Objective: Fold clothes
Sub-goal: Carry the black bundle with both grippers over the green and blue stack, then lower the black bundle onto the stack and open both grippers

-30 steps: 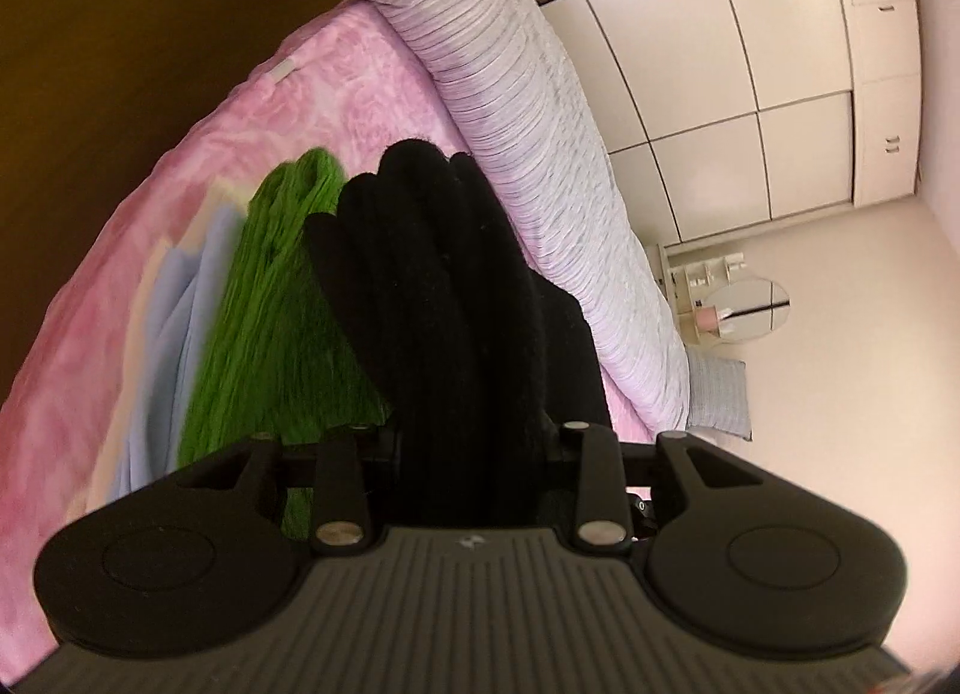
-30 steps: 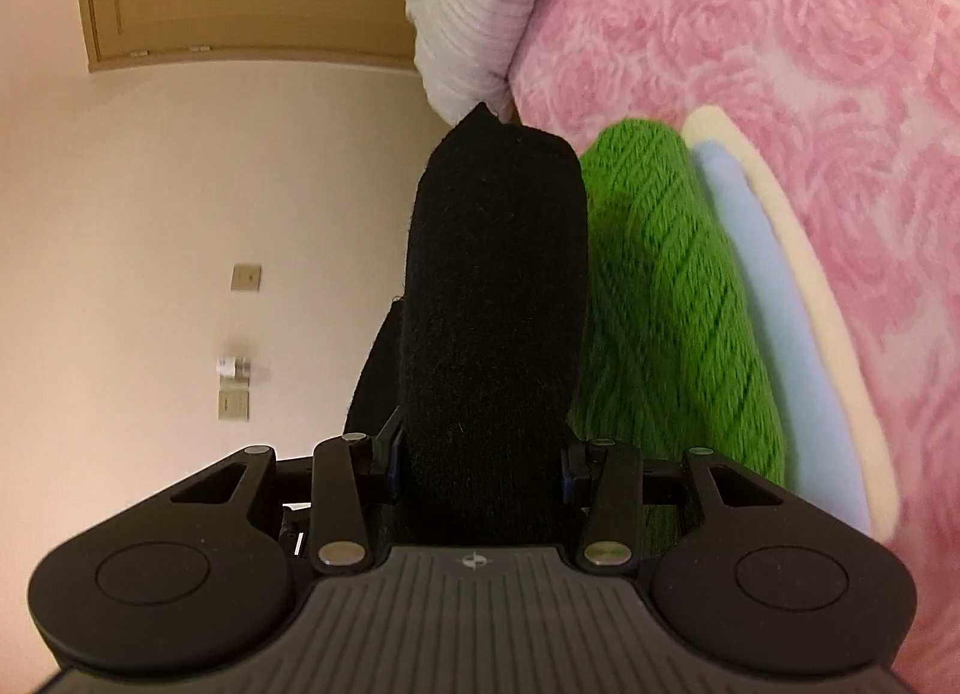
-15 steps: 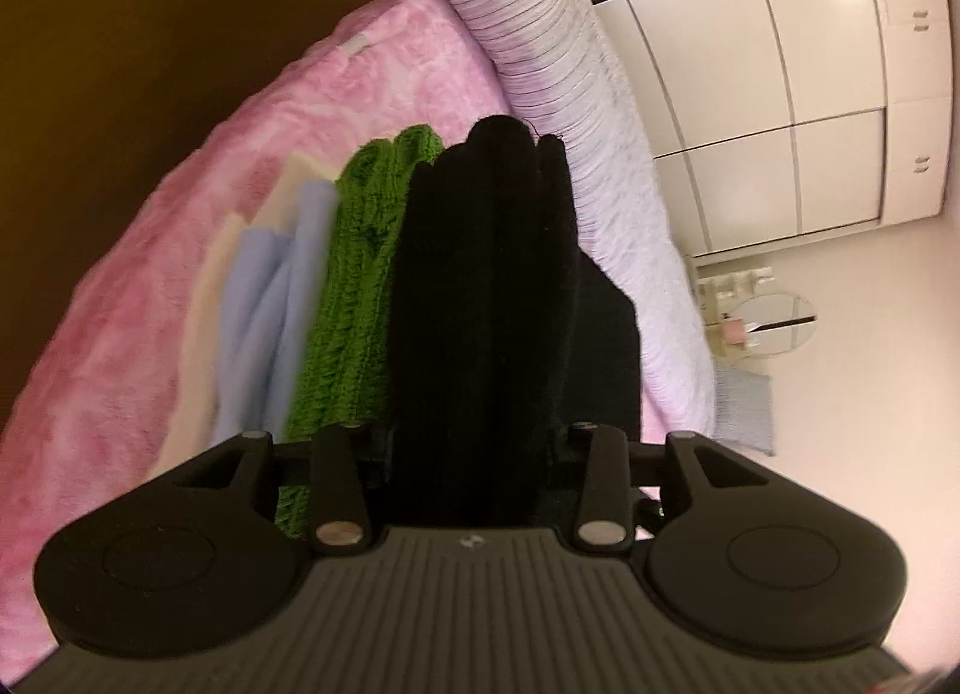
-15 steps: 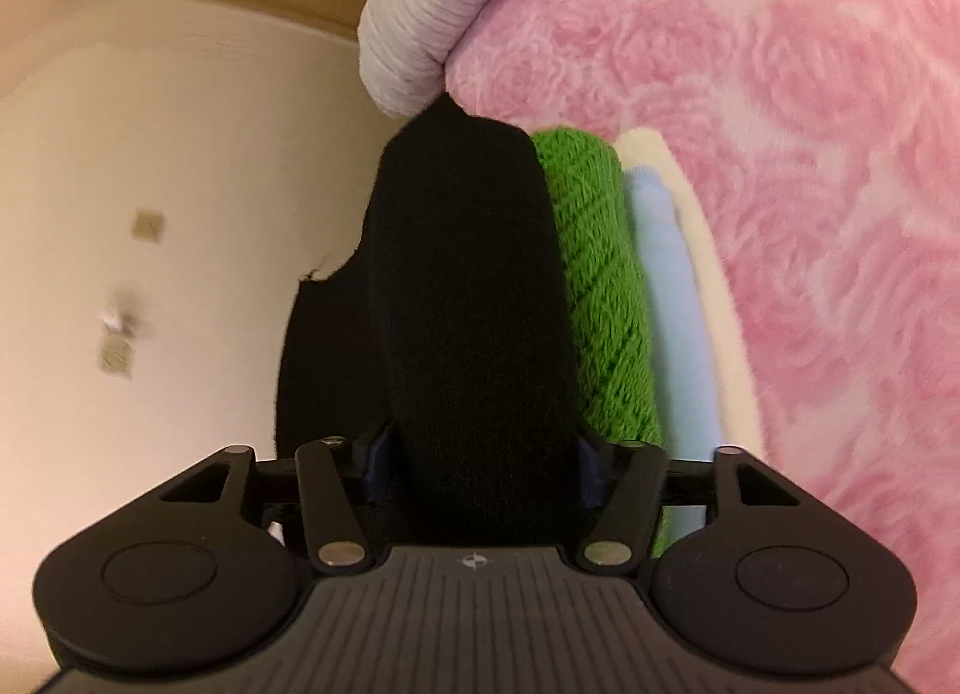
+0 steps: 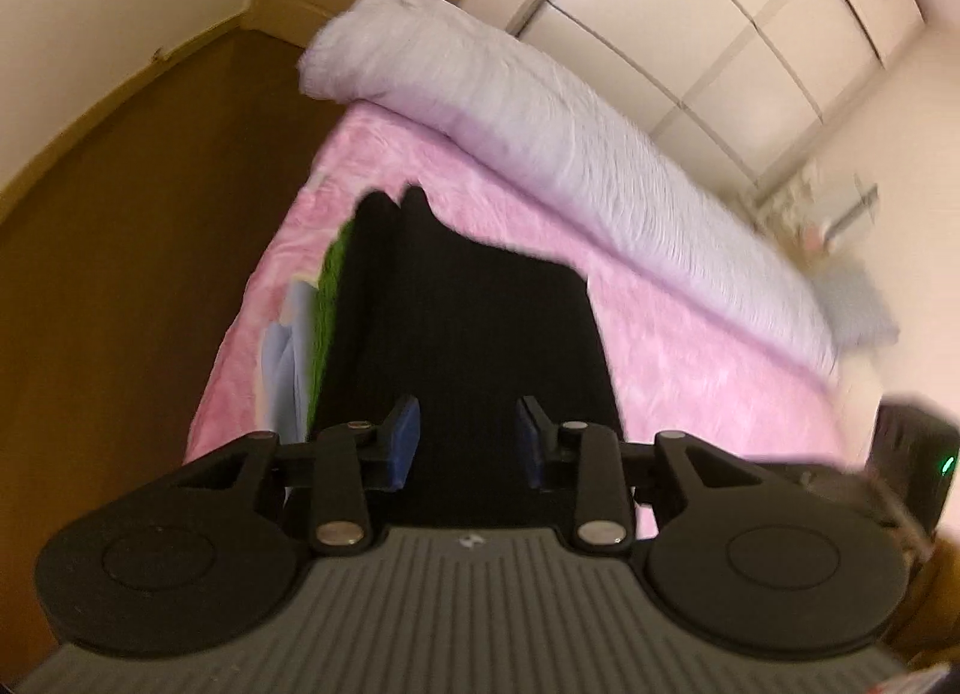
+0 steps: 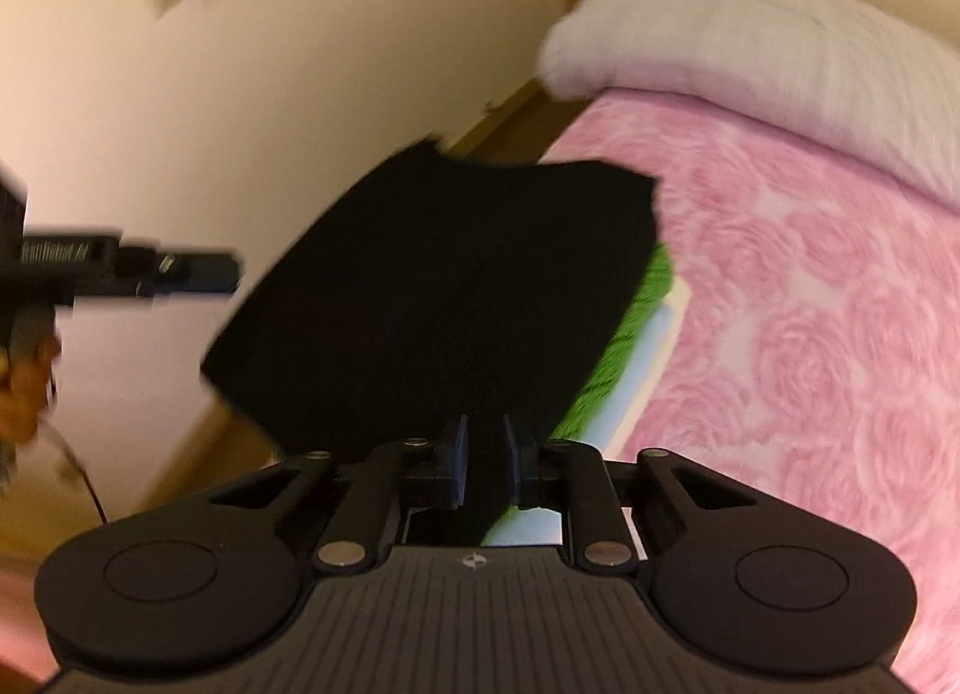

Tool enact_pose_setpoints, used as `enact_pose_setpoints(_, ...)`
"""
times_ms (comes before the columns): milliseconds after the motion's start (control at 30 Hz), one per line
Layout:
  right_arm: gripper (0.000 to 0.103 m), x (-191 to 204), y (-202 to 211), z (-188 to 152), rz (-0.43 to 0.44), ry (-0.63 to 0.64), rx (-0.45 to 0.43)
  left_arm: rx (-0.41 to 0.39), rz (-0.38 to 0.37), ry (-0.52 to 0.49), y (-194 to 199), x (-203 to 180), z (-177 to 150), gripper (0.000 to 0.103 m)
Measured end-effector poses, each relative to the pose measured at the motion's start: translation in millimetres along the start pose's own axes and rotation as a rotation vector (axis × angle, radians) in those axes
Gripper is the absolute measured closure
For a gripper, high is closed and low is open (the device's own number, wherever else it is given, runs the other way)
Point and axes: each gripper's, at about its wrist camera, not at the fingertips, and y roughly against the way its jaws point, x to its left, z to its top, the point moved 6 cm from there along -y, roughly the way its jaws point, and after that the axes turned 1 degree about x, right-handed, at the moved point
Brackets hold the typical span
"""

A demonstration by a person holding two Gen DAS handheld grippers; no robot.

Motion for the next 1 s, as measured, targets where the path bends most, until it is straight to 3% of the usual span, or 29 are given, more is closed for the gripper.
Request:
enact_pose_setpoints(133,0.085,10,-15,-1,-0.021,0.026,0.015,0.051,0.061,0.054,-25,20,-16,0.083)
enact_pose_setpoints(467,0.084,12,-26,2,-0.021,-0.012,0.025,0.048,0.094,0.109,-36,40,-16,0.081)
enact_pose_setpoints(567,0.083,9,-21,2,-0.017,-0.036,0.026,0.04,0.105,0.126,-31,35,-15,0.084)
enact_pose_setpoints(1000,0.076,18,22,-5,-0.015,-0.058,-0.006,0.005,0.188,0.108,19,-21,-21,0.073)
